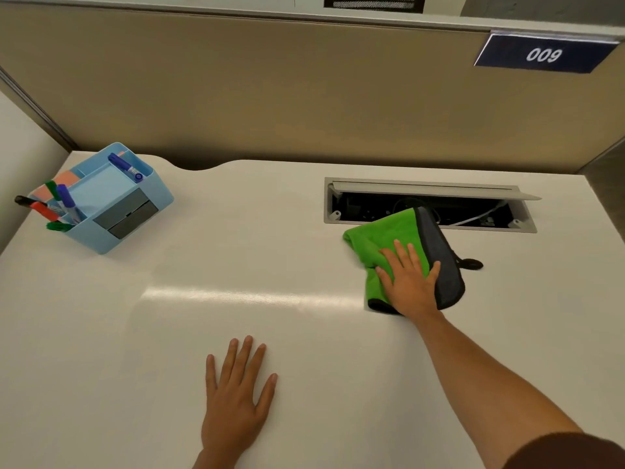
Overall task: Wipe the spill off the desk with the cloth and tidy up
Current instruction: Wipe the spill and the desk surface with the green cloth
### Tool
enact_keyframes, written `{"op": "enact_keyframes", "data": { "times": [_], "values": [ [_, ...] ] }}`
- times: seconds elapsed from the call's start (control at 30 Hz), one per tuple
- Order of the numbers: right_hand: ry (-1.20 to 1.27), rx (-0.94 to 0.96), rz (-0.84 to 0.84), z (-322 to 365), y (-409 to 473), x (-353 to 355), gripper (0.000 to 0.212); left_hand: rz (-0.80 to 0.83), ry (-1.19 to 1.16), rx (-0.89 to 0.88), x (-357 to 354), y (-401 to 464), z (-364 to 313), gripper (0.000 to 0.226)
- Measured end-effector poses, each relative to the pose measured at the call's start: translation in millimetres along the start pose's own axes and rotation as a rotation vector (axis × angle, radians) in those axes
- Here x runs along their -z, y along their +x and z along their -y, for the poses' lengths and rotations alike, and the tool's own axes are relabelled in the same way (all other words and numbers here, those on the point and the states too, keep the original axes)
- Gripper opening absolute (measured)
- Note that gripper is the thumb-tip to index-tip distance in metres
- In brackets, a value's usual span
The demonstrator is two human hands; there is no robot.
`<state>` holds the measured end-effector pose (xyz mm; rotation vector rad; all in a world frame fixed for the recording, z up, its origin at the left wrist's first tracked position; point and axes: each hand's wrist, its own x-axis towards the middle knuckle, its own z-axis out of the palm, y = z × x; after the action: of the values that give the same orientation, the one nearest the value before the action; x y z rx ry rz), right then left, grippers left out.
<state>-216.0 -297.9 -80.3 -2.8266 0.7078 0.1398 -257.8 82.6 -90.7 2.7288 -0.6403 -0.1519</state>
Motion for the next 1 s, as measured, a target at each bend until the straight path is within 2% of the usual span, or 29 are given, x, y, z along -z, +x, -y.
{"op": "enact_keyframes", "data": {
  "times": [0.37, 0.63, 0.8, 1.0],
  "values": [
    [0.026, -0.268, -0.125, -52.1, -53.2, -4.4, 0.057, 0.046, 0.022, 0.020, -2.4, -0.9, 2.2, 0.060],
    [0.043, -0.303, -0.139, -30.1, -116.1, -15.0, 0.058, 0.028, 0.041, 0.017, -3.4, -1.6, 1.4, 0.060],
    [0.034, -0.212, -0.113, 14.3, -140.6, -28.5, 0.055, 0.027, 0.046, 0.020, -1.6, 0.4, -1.4, 0.060],
    [-0.033, 0.146, -0.069, 74.0, -188.1, -51.6, 0.053, -0.006, 0.021, 0.015, -0.7, -2.1, -0.7, 0.060]
  ]
}}
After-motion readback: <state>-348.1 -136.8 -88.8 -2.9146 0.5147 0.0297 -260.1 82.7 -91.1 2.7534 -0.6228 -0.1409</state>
